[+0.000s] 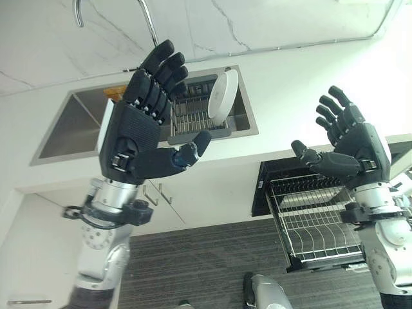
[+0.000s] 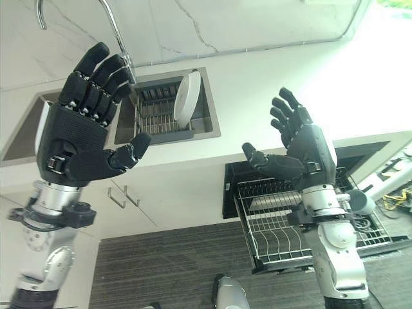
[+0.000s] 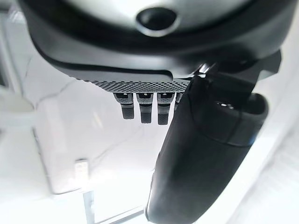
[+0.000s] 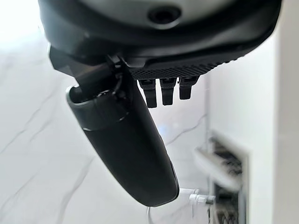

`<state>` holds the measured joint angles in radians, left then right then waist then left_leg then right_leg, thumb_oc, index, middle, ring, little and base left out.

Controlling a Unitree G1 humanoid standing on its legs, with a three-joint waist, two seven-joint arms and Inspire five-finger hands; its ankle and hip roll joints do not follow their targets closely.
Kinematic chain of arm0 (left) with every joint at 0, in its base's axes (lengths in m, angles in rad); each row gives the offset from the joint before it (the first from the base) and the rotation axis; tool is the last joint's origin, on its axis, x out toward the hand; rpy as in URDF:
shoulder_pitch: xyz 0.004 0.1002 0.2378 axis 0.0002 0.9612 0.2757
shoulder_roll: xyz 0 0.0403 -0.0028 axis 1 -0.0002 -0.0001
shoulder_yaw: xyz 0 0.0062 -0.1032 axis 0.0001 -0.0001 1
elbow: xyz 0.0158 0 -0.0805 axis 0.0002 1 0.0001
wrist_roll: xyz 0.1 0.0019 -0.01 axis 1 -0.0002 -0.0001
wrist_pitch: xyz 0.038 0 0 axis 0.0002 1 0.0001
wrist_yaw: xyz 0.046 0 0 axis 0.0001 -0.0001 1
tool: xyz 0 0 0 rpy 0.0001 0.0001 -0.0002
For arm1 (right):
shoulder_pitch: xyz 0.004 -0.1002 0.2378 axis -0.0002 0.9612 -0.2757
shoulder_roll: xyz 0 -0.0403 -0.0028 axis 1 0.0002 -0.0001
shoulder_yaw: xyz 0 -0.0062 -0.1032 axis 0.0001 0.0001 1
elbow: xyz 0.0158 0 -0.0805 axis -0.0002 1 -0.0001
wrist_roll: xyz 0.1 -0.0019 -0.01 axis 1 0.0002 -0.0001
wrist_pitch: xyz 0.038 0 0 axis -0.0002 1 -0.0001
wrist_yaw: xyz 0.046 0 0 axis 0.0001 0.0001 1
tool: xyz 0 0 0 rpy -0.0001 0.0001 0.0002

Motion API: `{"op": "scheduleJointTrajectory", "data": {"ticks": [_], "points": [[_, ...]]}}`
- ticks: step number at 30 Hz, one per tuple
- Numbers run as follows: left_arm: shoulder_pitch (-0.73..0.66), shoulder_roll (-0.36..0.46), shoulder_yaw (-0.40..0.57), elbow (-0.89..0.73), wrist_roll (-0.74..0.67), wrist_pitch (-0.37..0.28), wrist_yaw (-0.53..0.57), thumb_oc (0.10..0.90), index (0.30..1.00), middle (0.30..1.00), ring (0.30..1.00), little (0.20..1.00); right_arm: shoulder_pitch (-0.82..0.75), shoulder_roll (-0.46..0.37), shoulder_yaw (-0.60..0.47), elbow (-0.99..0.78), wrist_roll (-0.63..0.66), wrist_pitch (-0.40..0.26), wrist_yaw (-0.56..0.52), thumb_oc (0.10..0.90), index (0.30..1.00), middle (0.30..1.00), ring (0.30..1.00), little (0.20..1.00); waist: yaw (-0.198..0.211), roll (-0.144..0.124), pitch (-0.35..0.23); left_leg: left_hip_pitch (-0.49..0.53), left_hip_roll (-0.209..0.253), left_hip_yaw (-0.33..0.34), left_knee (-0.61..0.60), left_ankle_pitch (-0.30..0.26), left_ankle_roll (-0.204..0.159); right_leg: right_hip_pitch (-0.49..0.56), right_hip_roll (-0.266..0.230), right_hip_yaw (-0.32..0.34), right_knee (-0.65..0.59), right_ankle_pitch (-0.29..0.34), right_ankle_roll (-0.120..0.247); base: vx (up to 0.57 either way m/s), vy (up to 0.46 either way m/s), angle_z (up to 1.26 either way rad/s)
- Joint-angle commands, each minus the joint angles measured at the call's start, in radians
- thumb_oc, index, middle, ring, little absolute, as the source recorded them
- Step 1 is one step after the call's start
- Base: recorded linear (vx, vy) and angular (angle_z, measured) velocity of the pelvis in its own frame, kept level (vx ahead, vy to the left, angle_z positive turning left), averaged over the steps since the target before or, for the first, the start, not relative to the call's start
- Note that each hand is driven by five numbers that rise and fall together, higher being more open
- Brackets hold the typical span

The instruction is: Place the dishes in the dishwasher.

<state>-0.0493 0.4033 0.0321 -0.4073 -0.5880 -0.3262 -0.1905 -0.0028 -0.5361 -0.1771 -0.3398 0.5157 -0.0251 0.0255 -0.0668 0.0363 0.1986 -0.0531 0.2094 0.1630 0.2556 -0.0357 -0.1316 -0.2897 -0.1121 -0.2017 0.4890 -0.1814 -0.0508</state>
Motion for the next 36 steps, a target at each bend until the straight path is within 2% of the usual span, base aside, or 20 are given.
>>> {"op": "scheduleJointTrajectory", "data": {"ticks": [1,3,5,10,18,21,26,27,28,30,32,33,35,36], "points": [[-0.050,0.047,0.061,-0.089,-0.071,-0.099,-0.042,0.800,0.900,0.900,0.900,0.900,-0.087,0.015,-0.018,-0.113,0.030,-0.076,0.020,0.800,0.900,0.900,0.900,0.900,-0.016,-0.022,-0.040,-0.018,-0.039,0.058,0.044,-0.140,0.035,0.134,-0.022,0.045,-0.189,0.024,0.154,0.04,0.112,-0.05],[-0.047,0.049,0.054,-0.081,-0.093,-0.107,-0.055,0.800,0.900,0.900,0.900,0.900,-0.097,0.016,-0.007,-0.103,0.025,-0.073,0.017,0.800,0.900,0.900,0.900,0.900,-0.016,-0.007,-0.035,-0.060,-0.006,0.068,0.044,-0.114,0.015,0.145,-0.021,0.038,-0.189,0.014,0.157,0.03,0.116,0.17],[-0.050,0.052,0.045,-0.068,-0.108,-0.116,-0.059,0.800,0.900,0.900,0.900,0.900,-0.114,0.001,0.000,-0.088,0.044,-0.078,0.009,0.800,0.900,0.900,0.900,0.900,-0.011,-0.002,-0.040,-0.080,0.005,0.071,0.044,-0.107,0.014,0.159,-0.028,0.032,-0.189,-0.003,0.155,0.08,0.232,0.27],[-0.039,0.051,0.067,-0.066,-0.115,-0.103,-0.068,0.800,0.900,0.900,0.900,0.900,-0.086,0.019,-0.016,-0.106,0.062,-0.092,0.042,0.800,0.900,0.900,0.900,0.900,-0.007,-0.004,-0.065,-0.069,-0.028,0.048,0.044,-0.147,0.024,0.163,-0.065,0.016,-0.189,0.002,0.177,0.09,0.240,0.02],[-0.046,0.072,0.095,-0.063,-0.115,-0.063,-0.128,0.800,0.900,0.900,0.900,0.900,-0.074,0.099,-0.015,-0.115,0.095,-0.113,-0.006,0.800,0.900,0.900,0.900,0.900,0.026,-0.039,-0.061,-0.051,-0.104,0.006,0.044,-0.199,0.069,0.173,-0.151,-0.013,-0.189,0.055,0.238,0.07,0.195,0.09],[-0.050,0.084,0.099,-0.064,-0.129,-0.069,-0.133,0.800,0.900,0.900,0.900,0.900,-0.069,0.116,-0.019,-0.110,0.069,-0.120,-0.035,0.800,0.900,0.900,0.900,0.900,0.034,-0.044,-0.059,-0.052,-0.130,-0.001,0.044,-0.211,0.091,0.183,-0.172,-0.025,-0.189,0.077,0.234,0.06,0.265,0.09],[-0.072,0.092,0.068,-0.051,-0.090,-0.049,-0.100,0.800,0.900,0.900,0.900,0.900,-0.060,0.114,-0.022,-0.077,0.093,-0.125,-0.079,0.800,0.900,0.900,0.900,0.900,0.028,-0.044,-0.047,-0.056,-0.138,-0.027,0.044,-0.213,0.130,0.229,-0.111,-0.030,-0.189,0.143,0.213,0.07,0.100,0.04],[-0.082,0.093,0.056,-0.046,-0.082,-0.043,-0.087,0.800,0.900,0.900,0.900,0.900,-0.068,0.109,-0.024,-0.068,0.102,-0.130,-0.088,0.800,0.900,0.900,0.900,0.900,0.022,-0.051,-0.039,-0.056,-0.139,-0.040,0.044,-0.208,0.128,0.208,-0.082,0.000,-0.189,0.107,0.205,0.00,-0.111,-0.01],[-0.092,0.094,0.048,-0.042,-0.081,-0.039,-0.078,0.800,0.900,0.900,0.900,0.900,-0.076,0.105,-0.024,-0.060,0.104,-0.136,-0.099,0.800,0.900,0.900,0.900,0.900,0.021,-0.058,-0.036,-0.056,-0.140,-0.039,0.044,-0.207,0.124,0.187,-0.075,0.013,-0.189,0.084,0.205,0.00,-0.178,0.00],[-0.110,0.098,0.026,-0.026,-0.063,-0.048,-0.058,0.800,0.900,0.900,0.900,0.900,-0.101,0.109,-0.017,-0.039,0.111,-0.152,-0.112,0.800,0.900,0.900,0.900,0.900,0.016,-0.074,-0.025,-0.045,-0.142,-0.032,0.044,-0.217,0.118,0.132,-0.084,0.039,-0.189,0.126,0.210,0.03,-0.190,0.10],[-0.116,0.101,0.025,-0.019,-0.056,-0.052,-0.048,0.800,0.900,0.900,0.900,0.900,-0.122,0.098,-0.021,-0.018,0.124,-0.156,-0.125,0.800,0.900,0.900,0.900,0.900,0.019,-0.077,-0.021,-0.039,-0.130,-0.019,0.044,-0.225,0.115,0.117,-0.082,0.043,-0.189,0.100,0.220,0.00,-0.211,0.04],[-0.116,0.105,0.025,-0.023,-0.061,-0.051,-0.040,0.800,0.900,0.900,0.900,0.900,-0.124,0.089,-0.026,-0.022,0.143,-0.148,-0.135,0.800,0.900,0.900,0.900,0.900,0.020,-0.078,-0.024,-0.038,-0.126,-0.016,0.044,-0.227,0.116,0.119,-0.075,0.047,-0.189,0.086,0.219,0.04,-0.283,0.05],[-0.107,0.099,0.027,-0.030,-0.048,-0.047,-0.022,0.800,0.900,0.900,0.900,0.900,-0.137,0.076,-0.031,-0.020,0.150,-0.083,-0.156,0.800,0.900,0.900,0.900,0.900,0.027,-0.076,-0.047,-0.023,-0.105,0.019,0.044,-0.234,0.110,0.140,-0.068,0.029,-0.189,0.049,0.203,0.13,-0.262,0.04],[-0.107,0.108,0.020,-0.028,-0.032,-0.047,0.019,0.800,0.900,0.900,0.900,0.900,-0.156,0.042,-0.025,-0.007,0.144,-0.057,-0.161,0.800,0.900,0.900,0.900,0.900,0.028,-0.072,-0.061,-0.013,-0.096,0.028,0.044,-0.237,0.103,0.152,-0.053,0.032,-0.189,0.031,0.192,0.13,-0.157,-0.02]]}}
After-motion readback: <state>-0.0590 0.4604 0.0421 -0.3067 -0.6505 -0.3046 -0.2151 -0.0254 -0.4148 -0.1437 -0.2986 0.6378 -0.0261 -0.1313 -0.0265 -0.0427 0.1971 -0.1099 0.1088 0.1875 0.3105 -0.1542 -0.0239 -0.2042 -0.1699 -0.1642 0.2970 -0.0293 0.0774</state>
